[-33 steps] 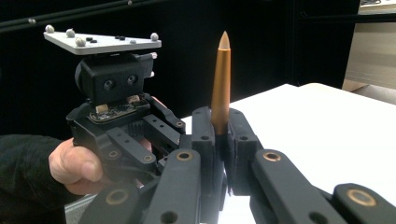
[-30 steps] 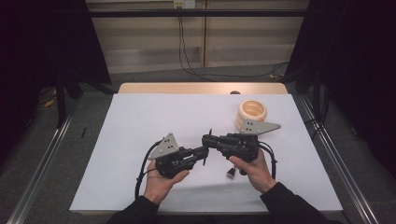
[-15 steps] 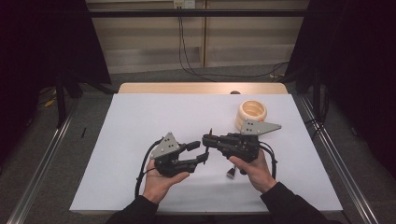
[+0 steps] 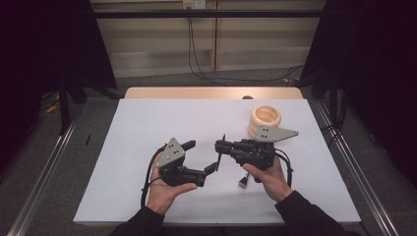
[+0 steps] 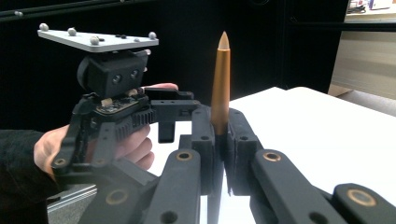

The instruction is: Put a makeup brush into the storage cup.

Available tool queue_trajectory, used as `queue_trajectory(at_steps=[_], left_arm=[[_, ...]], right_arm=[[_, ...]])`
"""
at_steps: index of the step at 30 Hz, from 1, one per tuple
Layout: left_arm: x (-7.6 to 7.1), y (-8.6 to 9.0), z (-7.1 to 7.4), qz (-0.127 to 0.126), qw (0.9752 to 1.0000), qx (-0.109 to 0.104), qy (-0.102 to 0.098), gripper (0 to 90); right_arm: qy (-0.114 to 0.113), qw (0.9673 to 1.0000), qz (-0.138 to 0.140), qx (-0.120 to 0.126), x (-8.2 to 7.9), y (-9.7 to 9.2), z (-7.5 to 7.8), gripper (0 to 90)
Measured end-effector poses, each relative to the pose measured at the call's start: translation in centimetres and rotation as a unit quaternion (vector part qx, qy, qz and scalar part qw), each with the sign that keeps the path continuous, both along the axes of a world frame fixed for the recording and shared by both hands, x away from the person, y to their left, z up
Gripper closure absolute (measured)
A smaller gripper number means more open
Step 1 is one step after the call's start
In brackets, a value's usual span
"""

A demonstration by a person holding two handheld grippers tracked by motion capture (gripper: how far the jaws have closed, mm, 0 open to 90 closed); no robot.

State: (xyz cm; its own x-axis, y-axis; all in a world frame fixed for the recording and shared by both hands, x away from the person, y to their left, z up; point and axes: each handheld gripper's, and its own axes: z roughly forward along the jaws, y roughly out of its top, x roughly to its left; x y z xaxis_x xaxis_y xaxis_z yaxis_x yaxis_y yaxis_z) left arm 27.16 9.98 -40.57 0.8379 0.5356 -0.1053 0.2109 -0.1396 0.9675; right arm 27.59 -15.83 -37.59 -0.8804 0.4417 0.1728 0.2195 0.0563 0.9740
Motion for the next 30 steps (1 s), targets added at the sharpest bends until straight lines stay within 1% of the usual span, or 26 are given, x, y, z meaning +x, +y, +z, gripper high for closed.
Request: queue_trajectory(at_steps=[1,2,3,5,6,7,9,10,11,12,13,14,16,17,18,20,22,24,25,27,28,30], left_arm=[[-0.1,0.1,0.1,0.013,0.9998,0.018,-0.005,2.0],[-0.1,0.2,0.1,0.021,0.9995,0.022,-0.007,1.9],[-0.2,0.2,0.0,0.022,0.9996,0.019,-0.005,2.4],[0.0,0.7,0.0,0.013,0.9998,0.013,0.004,1.8],[-0.1,0.9,0.0,0.018,0.9997,0.014,0.007,1.8],[-0.1,1.2,0.0,0.028,0.9995,0.014,0.006,1.9],[-0.1,1.7,-0.1,0.032,0.9994,0.007,-0.007,2.2],[-0.1,1.9,-0.2,0.049,0.9986,0.013,-0.017,1.8],[0.0,2.3,-0.3,0.053,0.9982,0.021,-0.018,2.9],[0.0,2.6,-0.4,0.049,0.9986,0.014,-0.013,2.9],[0.0,2.8,-0.5,0.051,0.9985,0.013,-0.013,2.1],[-0.1,3.2,-0.6,0.060,0.9980,0.017,-0.014,2.1],[-0.3,3.8,-0.8,0.059,0.9980,0.019,-0.014,2.1],[-0.3,4.3,-0.9,0.067,0.9973,0.025,-0.016,1.9],[-0.3,4.5,-0.9,0.069,0.9971,0.027,-0.018,2.0],[-0.4,5.2,-1.2,0.083,0.9961,0.019,-0.023,1.9],[-0.5,5.7,-1.3,0.095,0.9952,0.009,-0.019,1.7],[-0.6,6.2,-1.3,0.094,0.9950,0.019,-0.030,2.0],[-0.8,6.5,-1.4,0.093,0.9951,0.015,-0.031,2.0],[-1.0,7.1,-1.4,0.092,0.9951,0.017,-0.034,1.9],[-1.1,7.5,-1.5,0.086,0.9956,0.015,-0.035,1.8],[-1.3,8.0,-1.7,0.079,0.9960,0.016,-0.040,1.2]], right_arm=[[0.000,1.0000,-0.002,0.001,0.0,-0.1,0.0,84.0],[0.000,1.0000,-0.001,0.001,0.0,-0.1,0.0,83.9],[-0.001,1.0000,-0.004,0.001,0.0,-0.2,0.0,83.9],[-0.002,1.0000,-0.006,0.001,0.1,-0.3,0.1,84.0],[-0.003,1.0000,-0.007,0.001,0.1,-0.3,0.1,84.0],[-0.002,1.0000,-0.007,0.001,0.0,-0.4,0.1,84.0],[-0.002,0.9999,-0.010,0.002,0.0,-0.5,0.1,83.9],[0.000,0.9999,-0.012,0.003,0.0,-0.6,0.1,83.9],[0.000,0.9999,-0.012,0.003,0.0,-0.7,0.0,83.9],[-0.001,0.9999,-0.016,0.000,-0.1,-0.8,0.0,84.0],[-0.002,0.9999,-0.017,0.000,-0.1,-0.9,-0.1,84.0],[-0.002,0.9998,-0.017,-0.001,-0.1,-1.0,-0.1,83.9],[-0.003,0.9998,-0.021,-0.004,-0.2,-1.2,-0.1,83.9],[-0.003,0.9997,-0.023,-0.004,-0.2,-1.4,-0.1,83.9],[-0.005,0.9997,-0.026,-0.004,-0.2,-1.6,0.0,84.0],[-0.003,0.9996,-0.029,-0.002,-0.1,-1.8,0.0,84.0],[-0.004,0.9995,-0.031,-0.003,0.0,-2.0,0.0,83.9],[-0.005,0.9993,-0.036,-0.003,0.0,-2.2,0.0,84.0],[-0.006,0.9993,-0.037,-0.004,-0.1,-2.2,0.1,83.9],[-0.008,0.9991,-0.042,-0.006,-0.1,-2.4,0.1,84.0],[-0.009,0.9991,-0.041,-0.005,-0.1,-2.5,0.1,84.0],[-0.008,0.9988,-0.047,-0.005,0.0,-2.7,0.1,84.0]])
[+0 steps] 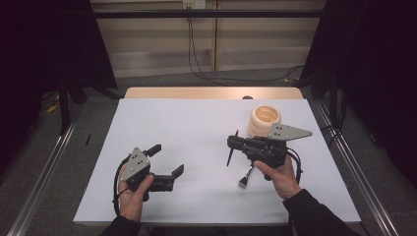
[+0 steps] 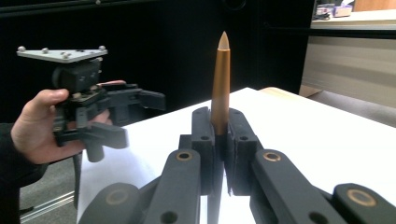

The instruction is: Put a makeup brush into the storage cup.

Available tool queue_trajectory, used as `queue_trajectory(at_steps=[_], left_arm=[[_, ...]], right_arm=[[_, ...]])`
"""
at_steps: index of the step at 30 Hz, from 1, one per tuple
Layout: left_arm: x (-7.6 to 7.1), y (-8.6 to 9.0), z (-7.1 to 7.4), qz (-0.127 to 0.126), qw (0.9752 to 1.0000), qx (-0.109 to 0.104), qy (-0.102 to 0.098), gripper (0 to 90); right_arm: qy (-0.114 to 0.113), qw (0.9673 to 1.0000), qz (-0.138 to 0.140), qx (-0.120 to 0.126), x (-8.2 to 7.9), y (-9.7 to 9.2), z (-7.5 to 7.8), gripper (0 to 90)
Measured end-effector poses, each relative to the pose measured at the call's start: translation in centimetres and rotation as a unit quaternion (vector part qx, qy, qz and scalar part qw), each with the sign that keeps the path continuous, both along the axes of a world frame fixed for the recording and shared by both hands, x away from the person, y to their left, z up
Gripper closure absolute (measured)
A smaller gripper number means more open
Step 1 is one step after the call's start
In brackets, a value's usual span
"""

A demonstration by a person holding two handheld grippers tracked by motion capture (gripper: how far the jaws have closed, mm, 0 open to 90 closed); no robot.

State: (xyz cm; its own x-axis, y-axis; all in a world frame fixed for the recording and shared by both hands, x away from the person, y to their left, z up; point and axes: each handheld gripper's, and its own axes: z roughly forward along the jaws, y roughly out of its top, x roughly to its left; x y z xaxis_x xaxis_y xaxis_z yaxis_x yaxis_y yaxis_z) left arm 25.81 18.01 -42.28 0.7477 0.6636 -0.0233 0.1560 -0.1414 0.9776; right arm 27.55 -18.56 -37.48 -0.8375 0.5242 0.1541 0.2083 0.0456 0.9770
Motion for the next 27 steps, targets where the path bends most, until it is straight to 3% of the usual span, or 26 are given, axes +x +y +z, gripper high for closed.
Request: queue_trajectory(at_steps=[12,27], left_arm=[[-1.2,2.0,-1.1,0.021,0.9992,-0.007,0.033,1.4],[-1.8,2.9,-1.3,0.026,0.9992,-0.019,0.025,1.0]], right_arm=[[-0.001,0.9996,-0.026,-0.006,0.4,-1.7,-0.2,83.9],[-0.008,0.9989,-0.046,-0.006,0.7,-3.2,0.2,83.9]])
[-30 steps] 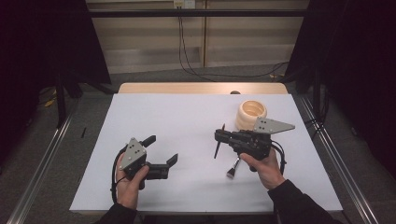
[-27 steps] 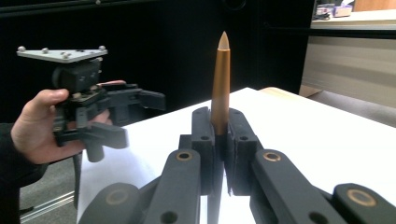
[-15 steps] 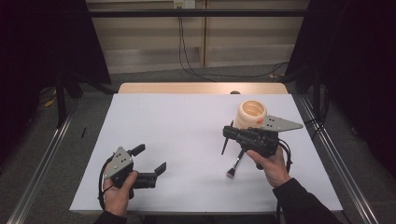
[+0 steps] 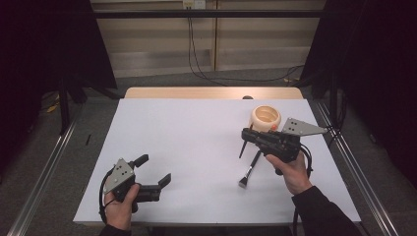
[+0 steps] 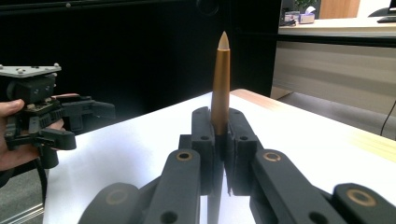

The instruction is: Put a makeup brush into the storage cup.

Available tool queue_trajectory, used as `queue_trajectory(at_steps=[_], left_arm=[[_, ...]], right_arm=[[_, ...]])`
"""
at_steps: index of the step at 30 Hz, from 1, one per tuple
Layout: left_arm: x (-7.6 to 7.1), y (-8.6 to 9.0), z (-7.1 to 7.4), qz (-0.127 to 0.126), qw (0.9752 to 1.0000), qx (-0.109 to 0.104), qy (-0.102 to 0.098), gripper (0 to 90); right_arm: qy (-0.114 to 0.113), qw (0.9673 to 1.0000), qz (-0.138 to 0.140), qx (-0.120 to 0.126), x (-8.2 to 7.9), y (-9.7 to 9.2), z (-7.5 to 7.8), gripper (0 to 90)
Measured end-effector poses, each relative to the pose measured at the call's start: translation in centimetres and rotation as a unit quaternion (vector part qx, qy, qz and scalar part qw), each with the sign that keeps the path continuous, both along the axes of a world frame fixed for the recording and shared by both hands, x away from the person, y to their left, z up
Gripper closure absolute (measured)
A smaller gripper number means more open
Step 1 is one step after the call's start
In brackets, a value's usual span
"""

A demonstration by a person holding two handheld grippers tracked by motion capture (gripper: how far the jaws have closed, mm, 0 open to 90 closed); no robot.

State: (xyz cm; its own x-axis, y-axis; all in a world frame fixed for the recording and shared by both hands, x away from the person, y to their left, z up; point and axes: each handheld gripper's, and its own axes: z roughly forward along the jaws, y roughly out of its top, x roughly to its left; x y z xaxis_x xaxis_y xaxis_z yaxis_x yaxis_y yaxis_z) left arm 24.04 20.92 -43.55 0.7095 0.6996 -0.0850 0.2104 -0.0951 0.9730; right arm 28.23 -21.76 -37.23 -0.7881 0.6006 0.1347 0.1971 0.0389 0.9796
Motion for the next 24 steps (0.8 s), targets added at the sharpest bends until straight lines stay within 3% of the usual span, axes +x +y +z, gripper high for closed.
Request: queue_trajectory(at_steps=[24], left_arm=[[0.1,0.1,0.0,-0.007,1.0000,0.005,0.002,1.1]], right_arm=[[-0.018,0.9978,-0.062,-0.017,3.4,-3.6,2.4,83.9]])
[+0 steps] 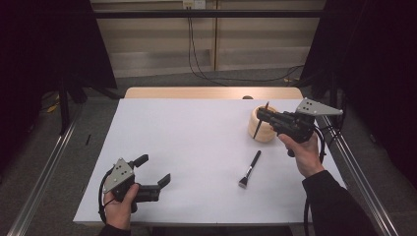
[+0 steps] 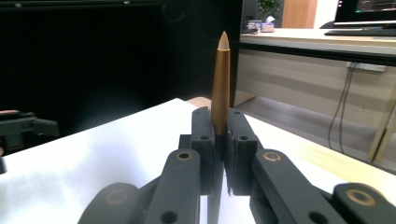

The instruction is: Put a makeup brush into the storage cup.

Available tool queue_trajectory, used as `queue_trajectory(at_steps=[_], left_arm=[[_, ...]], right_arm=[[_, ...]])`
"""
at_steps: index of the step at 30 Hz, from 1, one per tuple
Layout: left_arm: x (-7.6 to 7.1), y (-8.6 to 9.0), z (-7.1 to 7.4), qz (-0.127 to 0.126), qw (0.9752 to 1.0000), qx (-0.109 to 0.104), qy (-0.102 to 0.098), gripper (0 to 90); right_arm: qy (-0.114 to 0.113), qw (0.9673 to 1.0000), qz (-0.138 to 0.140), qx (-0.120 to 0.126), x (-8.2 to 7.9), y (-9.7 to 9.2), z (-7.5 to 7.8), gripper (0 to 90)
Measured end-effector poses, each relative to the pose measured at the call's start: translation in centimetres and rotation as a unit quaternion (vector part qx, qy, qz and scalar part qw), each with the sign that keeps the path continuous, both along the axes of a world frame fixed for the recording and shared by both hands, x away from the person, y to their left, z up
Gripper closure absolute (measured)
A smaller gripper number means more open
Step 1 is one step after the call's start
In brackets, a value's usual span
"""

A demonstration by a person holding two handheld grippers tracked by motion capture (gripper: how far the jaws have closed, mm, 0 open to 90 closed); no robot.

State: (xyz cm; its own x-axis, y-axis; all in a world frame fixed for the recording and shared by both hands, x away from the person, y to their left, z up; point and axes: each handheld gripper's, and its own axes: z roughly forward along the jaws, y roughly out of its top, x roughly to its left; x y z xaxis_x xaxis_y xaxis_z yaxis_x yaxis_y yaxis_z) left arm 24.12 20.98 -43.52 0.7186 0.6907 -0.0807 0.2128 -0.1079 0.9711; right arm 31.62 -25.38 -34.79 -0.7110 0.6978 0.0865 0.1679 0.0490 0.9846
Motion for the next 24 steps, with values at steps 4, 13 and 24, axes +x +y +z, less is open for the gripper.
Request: queue_trajectory(at_steps=[4,13,24], left_arm=[[-0.1,-0.1,0.0,-0.001,1.0000,0.001,0.001,1.1],[-0.1,0.0,0.0,-0.002,1.0000,0.000,0.001,1.0],[-0.1,-0.1,-0.1,-0.004,1.0000,0.002,0.005,1.2]], right_arm=[[-0.003,0.9999,-0.013,-0.008,0.7,-0.6,0.7,83.9],[-0.012,0.9993,-0.034,0.002,2.1,-2.0,1.8,83.9],[-0.014,0.9972,-0.073,-0.010,3.6,-3.3,2.2,83.9]])
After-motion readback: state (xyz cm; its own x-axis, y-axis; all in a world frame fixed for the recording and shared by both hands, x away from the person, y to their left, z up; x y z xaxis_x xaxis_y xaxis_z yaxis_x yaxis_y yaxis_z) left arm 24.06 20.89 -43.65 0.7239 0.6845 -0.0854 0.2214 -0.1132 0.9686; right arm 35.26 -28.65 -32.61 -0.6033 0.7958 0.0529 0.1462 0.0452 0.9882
